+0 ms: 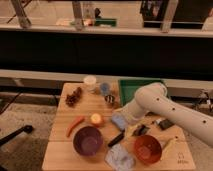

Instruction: Place apple in paper cup

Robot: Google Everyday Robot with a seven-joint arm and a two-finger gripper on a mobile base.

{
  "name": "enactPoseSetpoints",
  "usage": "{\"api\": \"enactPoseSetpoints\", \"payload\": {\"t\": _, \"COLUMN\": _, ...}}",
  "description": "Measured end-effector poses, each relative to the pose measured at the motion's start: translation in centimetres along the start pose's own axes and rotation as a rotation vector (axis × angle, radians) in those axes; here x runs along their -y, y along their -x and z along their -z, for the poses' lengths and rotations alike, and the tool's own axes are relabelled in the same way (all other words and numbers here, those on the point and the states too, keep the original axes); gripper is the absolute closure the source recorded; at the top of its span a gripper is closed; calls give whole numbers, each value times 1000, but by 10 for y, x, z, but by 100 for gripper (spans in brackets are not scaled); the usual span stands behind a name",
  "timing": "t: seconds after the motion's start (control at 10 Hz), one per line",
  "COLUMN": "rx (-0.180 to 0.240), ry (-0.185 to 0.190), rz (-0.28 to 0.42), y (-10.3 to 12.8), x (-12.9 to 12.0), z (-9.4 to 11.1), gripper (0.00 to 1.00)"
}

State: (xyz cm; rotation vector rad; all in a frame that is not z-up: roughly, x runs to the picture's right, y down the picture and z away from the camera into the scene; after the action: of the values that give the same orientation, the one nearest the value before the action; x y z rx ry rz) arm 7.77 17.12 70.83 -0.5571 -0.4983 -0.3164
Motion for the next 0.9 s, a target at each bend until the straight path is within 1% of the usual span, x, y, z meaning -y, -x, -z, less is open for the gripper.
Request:
{"api": "enactPoseSetpoints", "payload": {"t": 0.4, "rx": 23, "ry": -31, "rz": 33, "y": 12, "x": 6, "z": -15, "gripper": 20}}
{"api": "enactPoseSetpoints", "payload": {"t": 0.7, "rx": 41, "ry": -39, "rz": 65, "y": 35, "x": 14, "z": -32, "gripper": 20}}
{"api": "enactPoseSetpoints", "payload": {"t": 0.9, "rx": 45, "ry": -44, "rz": 82, "y": 45, "x": 20, "z": -40, "gripper": 20}}
